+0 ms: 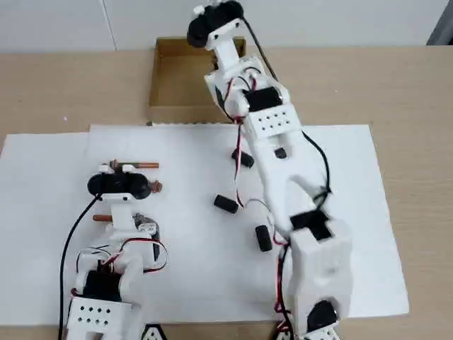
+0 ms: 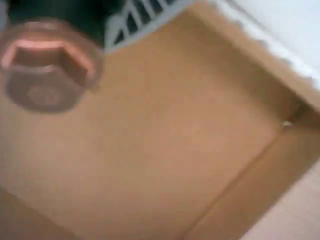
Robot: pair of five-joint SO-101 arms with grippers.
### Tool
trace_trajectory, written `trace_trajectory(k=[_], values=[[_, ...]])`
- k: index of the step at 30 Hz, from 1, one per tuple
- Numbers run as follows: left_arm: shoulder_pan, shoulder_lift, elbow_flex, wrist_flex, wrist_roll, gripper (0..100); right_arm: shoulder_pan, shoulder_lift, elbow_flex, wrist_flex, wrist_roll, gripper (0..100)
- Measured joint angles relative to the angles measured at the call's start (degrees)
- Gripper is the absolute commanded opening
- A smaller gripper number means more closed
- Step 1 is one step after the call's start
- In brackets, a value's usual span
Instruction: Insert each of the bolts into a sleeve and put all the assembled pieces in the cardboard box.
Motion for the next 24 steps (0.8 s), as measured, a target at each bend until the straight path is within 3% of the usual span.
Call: trace_trajectory(k=[9,15,24], values=[[0.0,0.0,0.0,0.0,0.0,1,0.2,14.4,-13.5,0.0,3.0,0.9],[0.0,0.0,0.0,0.0,0.0,1,0.2,16.2,-14.6,0.8,3.0,13.5],[0.0,0.0,0.0,0.0,0.0,1,0.3,16.0,-16.4,4.4,3.1,7.2]])
